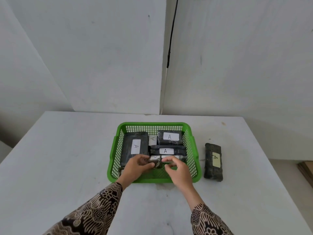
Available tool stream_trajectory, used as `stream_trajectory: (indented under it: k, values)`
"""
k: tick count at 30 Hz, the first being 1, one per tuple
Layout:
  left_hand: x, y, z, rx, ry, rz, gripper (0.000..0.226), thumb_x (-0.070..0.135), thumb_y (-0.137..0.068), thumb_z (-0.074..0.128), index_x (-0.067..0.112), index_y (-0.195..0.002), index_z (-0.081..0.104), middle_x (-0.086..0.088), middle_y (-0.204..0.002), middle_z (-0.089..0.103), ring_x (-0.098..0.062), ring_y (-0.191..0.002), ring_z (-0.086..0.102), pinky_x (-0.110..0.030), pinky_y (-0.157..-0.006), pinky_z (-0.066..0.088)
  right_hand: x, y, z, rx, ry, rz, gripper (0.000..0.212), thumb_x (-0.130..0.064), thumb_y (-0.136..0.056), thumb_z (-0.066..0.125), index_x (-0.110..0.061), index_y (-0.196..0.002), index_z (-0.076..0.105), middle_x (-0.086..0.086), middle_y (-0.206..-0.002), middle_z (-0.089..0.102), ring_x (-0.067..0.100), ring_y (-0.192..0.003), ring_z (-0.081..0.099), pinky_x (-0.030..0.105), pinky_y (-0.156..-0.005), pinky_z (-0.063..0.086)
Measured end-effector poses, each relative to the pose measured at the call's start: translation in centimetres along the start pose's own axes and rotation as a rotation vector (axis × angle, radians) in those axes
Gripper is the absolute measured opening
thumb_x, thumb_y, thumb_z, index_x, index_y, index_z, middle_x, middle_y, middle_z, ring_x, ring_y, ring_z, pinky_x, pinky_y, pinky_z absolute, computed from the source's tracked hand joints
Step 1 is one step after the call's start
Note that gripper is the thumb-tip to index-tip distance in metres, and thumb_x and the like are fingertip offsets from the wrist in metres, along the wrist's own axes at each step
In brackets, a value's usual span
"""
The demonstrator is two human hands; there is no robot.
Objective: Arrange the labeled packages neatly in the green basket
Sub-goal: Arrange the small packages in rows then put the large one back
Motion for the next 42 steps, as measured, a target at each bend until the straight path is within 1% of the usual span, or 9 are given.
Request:
stream_trajectory:
  k: [4,6,11,14,18,22,30,36,42]
  values:
    - [0.3,0.7,-0.5,0.061,0.116,0.105,0.037,0.011,-0.073,0.078,0.012,-0.105,0.061,-0.002,-0.096,0.068,-0.009,-0.086,0.068,-0.015,-0.071,0.055,0.2,-0.2,-0.1,-0.01,-0.101,0.055,0.009,-0.045,-0.086,0.058,-0.042,-0.094,0.062,-0.02,-0.093,0.067,0.002,-0.083,0.064,0.032,-0.07,0.058]
    - [0.5,0.9,-0.2,0.043,0.166,0.137,0.037,0.002,-0.072,0.077,0.005,-0.104,0.06,-0.006,-0.1,0.069,-0.004,-0.088,0.068,-0.01,-0.075,0.053,0.3,-0.2,0.1,-0.07,-0.06,0.074,0.035,-0.063,-0.08,0.054,-0.043,-0.108,0.058,-0.019,-0.094,0.068,-0.001,-0.084,0.064,0.03,-0.073,0.057]
    - [0.3,1.0,0.3,-0.035,0.182,0.158,0.036,-0.003,-0.073,0.075,0.006,-0.104,0.059,-0.007,-0.108,0.069,-0.014,-0.103,0.066,-0.021,-0.087,0.054,-0.2,0.0,0.4,-0.142,0.037,0.036,0.048,-0.067,-0.072,0.06,-0.058,-0.117,0.047,-0.023,-0.095,0.069,-0.008,-0.084,0.062,0.018,-0.067,0.049]
    - [0.6,1.1,0.8,-0.09,0.128,0.207,0.038,0.015,-0.075,0.077,0.024,-0.105,0.056,0.002,-0.107,0.069,-0.008,-0.102,0.066,-0.025,-0.09,0.053,-0.5,-0.1,0.3,-0.131,0.056,0.012,0.04,-0.071,-0.07,0.058,-0.062,-0.107,0.049,-0.025,-0.091,0.068,-0.009,-0.084,0.059,0.018,-0.061,0.044]
    - [1.5,1.1,1.1,-0.08,0.044,0.254,0.037,0.04,-0.073,0.075,0.04,-0.101,0.05,0.01,-0.088,0.074,-0.004,-0.074,0.069,-0.019,-0.06,0.054,-0.6,-0.1,0.3,-0.143,0.017,0.002,0.043,-0.079,-0.066,0.054,-0.062,-0.105,0.05,-0.025,-0.089,0.069,-0.006,-0.087,0.06,0.024,-0.07,0.051]
    - [2.2,-0.1,-0.3,0.012,0.075,0.152,0.039,0.018,-0.083,0.068,0.035,-0.108,0.042,-0.006,-0.098,0.067,-0.022,-0.082,0.07,-0.04,-0.068,0.062,-0.3,-0.1,-0.1,-0.115,-0.07,0.028,0.028,-0.055,-0.08,0.061,-0.057,-0.107,0.053,-0.019,-0.092,0.068,0.005,-0.079,0.065,0.031,-0.071,0.056]
    - [1.4,-2.0,-2.8,-0.227,-0.587,0.154,0.028,0.026,-0.086,0.064,0.031,-0.114,0.062,0.009,-0.089,0.066,0.007,-0.065,0.057,-0.014,-0.063,0.048,0.4,-0.2,-0.5,-0.057,-0.273,0.103,0.028,-0.025,-0.086,0.063,-0.042,-0.108,0.061,-0.003,-0.091,0.069,0.021,-0.074,0.069,0.04,-0.057,0.061]
    - [-0.1,-1.4,-1.7,-0.12,-0.687,0.213,0.01,0.015,-0.084,0.066,0.025,-0.084,0.068,0.007,-0.087,0.069,-0.005,-0.077,0.062,-0.022,-0.077,0.053,-0.2,-0.3,-2.5,-0.02,-0.278,0.131,0.025,-0.032,-0.089,0.058,-0.031,-0.114,0.06,-0.012,-0.106,0.064,0.008,-0.079,0.069,0.012,-0.057,0.05]
    - [-1.1,-1.5,-1.2,-0.148,-0.72,0.211,0.029,0.016,-0.073,0.078,0.02,-0.099,0.066,0.009,-0.092,0.055,-0.007,-0.084,0.054,-0.016,-0.075,0.042,1.0,-0.6,-10.8,0.522,-0.293,0.1,0.022,-0.016,-0.09,0.057,-0.015,-0.111,0.063,0.001,-0.109,0.066,0.017,-0.091,0.064,0.014,-0.07,0.047]
Point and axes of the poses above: each hand's wrist, its own y-axis away from the middle knuckle, its own z-axis out of the palm, x = y × z, the point moved 5 cm from there along -y, towards the middle knuckle
